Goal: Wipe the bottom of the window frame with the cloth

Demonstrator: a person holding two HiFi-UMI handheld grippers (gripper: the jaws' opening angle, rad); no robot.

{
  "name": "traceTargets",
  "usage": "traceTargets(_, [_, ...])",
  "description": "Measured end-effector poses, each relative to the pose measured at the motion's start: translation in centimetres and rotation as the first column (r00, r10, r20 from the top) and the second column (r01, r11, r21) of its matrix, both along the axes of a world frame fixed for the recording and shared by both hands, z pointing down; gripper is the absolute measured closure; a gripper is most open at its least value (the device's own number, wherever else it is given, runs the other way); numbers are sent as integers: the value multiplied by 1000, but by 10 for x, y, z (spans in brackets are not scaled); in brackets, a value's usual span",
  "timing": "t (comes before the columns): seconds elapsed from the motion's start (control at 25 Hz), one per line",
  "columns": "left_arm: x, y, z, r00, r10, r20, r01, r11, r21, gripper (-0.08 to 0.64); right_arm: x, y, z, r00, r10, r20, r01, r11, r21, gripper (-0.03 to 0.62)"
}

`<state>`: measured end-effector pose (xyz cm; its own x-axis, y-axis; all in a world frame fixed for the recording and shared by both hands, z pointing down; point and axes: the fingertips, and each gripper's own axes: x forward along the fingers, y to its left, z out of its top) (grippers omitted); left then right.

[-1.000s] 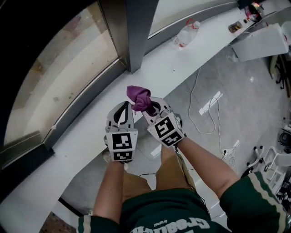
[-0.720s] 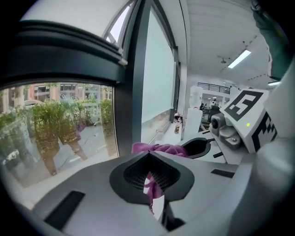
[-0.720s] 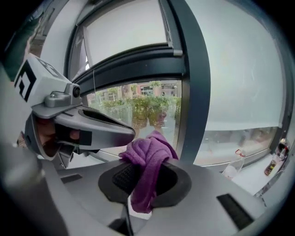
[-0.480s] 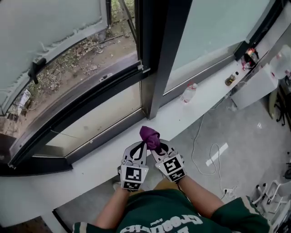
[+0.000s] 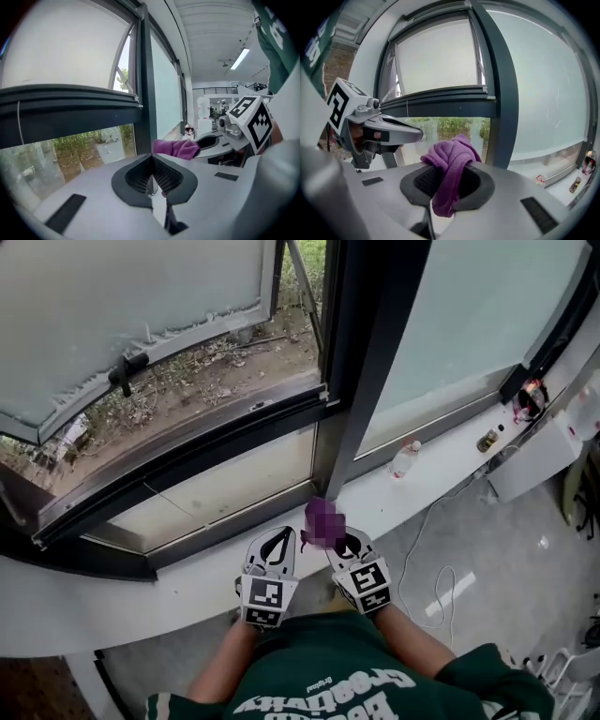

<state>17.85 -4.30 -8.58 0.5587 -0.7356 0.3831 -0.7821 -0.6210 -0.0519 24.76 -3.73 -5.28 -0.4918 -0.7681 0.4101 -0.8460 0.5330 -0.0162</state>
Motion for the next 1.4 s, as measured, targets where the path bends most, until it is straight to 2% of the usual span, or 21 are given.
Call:
traceTargets(0.2, [9, -14, -9, 997, -73, -37, 73, 997, 19, 552, 12, -11, -8, 997, -69, 17, 69, 997, 18, 523])
traceTargets(0.4, [15, -29, -18, 993, -111, -47, 113, 993, 35, 552, 16, -23, -18, 991, -122, 53, 120, 992, 37, 523])
traceTargets(0.92, [17, -46, -34, 984, -160, -78, 163, 986, 34, 552, 1, -35, -34, 981, -193, 20, 191, 979, 73, 523])
traceTargets(1.12, [23, -46, -37, 987, -158, -5, 158, 983, 89, 552, 3, -39, -42, 972, -232, 19, 230, 969, 92, 523])
traceTargets(1.4, [44, -49, -34, 979, -198, -47, 202, 975, 90, 552, 8, -45, -34, 951, -308, 10, 305, 947, 101, 523])
